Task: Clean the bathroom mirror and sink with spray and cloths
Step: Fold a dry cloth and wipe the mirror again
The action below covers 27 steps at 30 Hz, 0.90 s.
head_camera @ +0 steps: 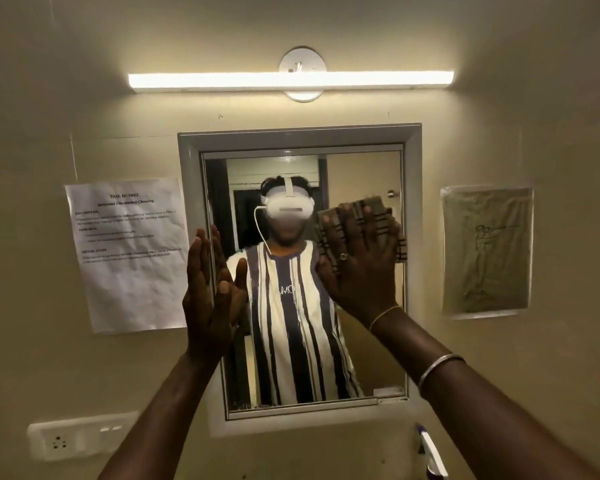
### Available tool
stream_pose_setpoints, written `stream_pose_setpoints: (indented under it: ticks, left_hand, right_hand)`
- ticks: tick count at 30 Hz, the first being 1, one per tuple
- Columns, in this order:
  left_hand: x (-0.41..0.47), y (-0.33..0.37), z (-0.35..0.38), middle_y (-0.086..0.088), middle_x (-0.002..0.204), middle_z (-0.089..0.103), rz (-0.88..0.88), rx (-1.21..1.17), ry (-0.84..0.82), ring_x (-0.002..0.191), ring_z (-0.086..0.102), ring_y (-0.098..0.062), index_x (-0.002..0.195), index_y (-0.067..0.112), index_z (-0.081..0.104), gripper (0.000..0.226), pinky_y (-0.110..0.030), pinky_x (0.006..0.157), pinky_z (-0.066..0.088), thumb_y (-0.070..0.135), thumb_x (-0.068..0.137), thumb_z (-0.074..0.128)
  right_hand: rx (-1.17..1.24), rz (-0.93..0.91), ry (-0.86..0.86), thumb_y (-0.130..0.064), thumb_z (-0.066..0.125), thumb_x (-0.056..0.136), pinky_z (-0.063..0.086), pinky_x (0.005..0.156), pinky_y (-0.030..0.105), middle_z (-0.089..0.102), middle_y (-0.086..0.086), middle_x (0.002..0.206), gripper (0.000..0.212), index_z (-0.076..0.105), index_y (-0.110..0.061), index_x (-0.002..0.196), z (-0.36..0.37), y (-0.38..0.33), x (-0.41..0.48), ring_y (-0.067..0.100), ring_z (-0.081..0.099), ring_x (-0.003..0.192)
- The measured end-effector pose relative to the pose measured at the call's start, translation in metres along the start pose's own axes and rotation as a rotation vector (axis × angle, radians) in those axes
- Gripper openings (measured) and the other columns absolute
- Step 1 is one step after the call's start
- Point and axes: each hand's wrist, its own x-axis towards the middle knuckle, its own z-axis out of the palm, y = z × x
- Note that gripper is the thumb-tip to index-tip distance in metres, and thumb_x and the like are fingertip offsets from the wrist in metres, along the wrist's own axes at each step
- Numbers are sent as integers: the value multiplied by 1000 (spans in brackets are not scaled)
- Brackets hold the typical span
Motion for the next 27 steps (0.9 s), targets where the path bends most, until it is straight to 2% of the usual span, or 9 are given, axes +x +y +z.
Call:
stream_pose_setpoints:
  ticks: [2, 4, 8, 11, 13, 16, 20, 24, 27]
  left_hand:
    - [-1, -2, -4, -26, 169, -7, -46, 11, 58, 159, 0, -40, 154, -14, -10, 76, -54, 124, 23, 11, 102, 39]
    - [-2, -2, -8, -28, 169, -4, -77, 68, 77, 158, -1, -42, 154, -16, -6, 73, -60, 125, 19, 10, 103, 39]
    - [-5, 0, -6, -35, 165, 2, -62, 62, 9, 157, 8, -42, 151, -22, 0, 64, -38, 124, 30, -14, 93, 27]
    - [-2, 0, -5, -39, 162, -5, 0, 2, -49, 159, 8, -31, 149, -23, -4, 62, -34, 123, 29, -14, 95, 25]
    - [1, -3, -8, -35, 165, -2, -2, -43, -55, 159, 7, -34, 152, -20, -1, 64, -42, 125, 26, -7, 98, 31]
    - [-1, -14, -15, -30, 167, 7, -32, 16, -37, 159, 10, -34, 153, -18, 5, 66, -48, 125, 27, -14, 95, 37]
    - [0, -10, -17, -17, 171, 11, -97, -23, 15, 159, 10, -36, 158, -8, 7, 70, -73, 119, 21, 15, 102, 42]
    - [-4, -13, -19, -24, 169, 15, -59, 61, 31, 157, 15, -40, 156, -13, 10, 67, -65, 123, 22, 17, 102, 35]
    - [-6, -12, -19, -21, 168, 20, -26, 115, 48, 156, 22, -40, 156, -10, 14, 63, -70, 120, 23, 17, 103, 32]
  right_hand:
    - [-8, 73, 4, -49, 51, 98, 9, 120, 70, 17, 16, 169, 73, 26, -22, 161, -3, 8, -5, 42, 11, 156]
    - [-2, 155, -6, -50, 48, 100, 8, 120, 70, 15, 16, 170, 73, 23, -20, 162, -5, 11, -12, 41, 7, 157]
    - [23, 329, -37, -50, 36, 103, 5, 120, 70, 7, 14, 171, 70, 16, -21, 164, -3, -4, -21, 39, 1, 158]
    - [49, 437, -45, -49, 38, 104, 7, 120, 70, 3, 14, 171, 72, 11, -20, 164, 2, -31, -22, 39, -1, 158]
    - [74, 460, -57, -51, 39, 104, 8, 120, 70, 2, 15, 171, 74, 10, -19, 164, 4, -49, -21, 39, -2, 158]
    - [82, 387, -115, -56, 25, 104, 7, 119, 71, -1, 16, 171, 73, 7, -19, 164, 5, -78, -20, 40, -4, 157]
    - [130, 236, -137, -54, 27, 105, 3, 120, 71, 1, 16, 171, 69, 9, -23, 164, 10, -119, -12, 40, -5, 157]
    - [142, 119, -169, -53, 22, 106, 5, 120, 71, -2, 13, 171, 65, 10, -26, 164, 14, -149, -8, 39, -7, 157]
    - [146, 4, -212, -55, 17, 105, 3, 120, 70, -5, 12, 172, 66, 9, -26, 164, 16, -165, -7, 37, -10, 157]
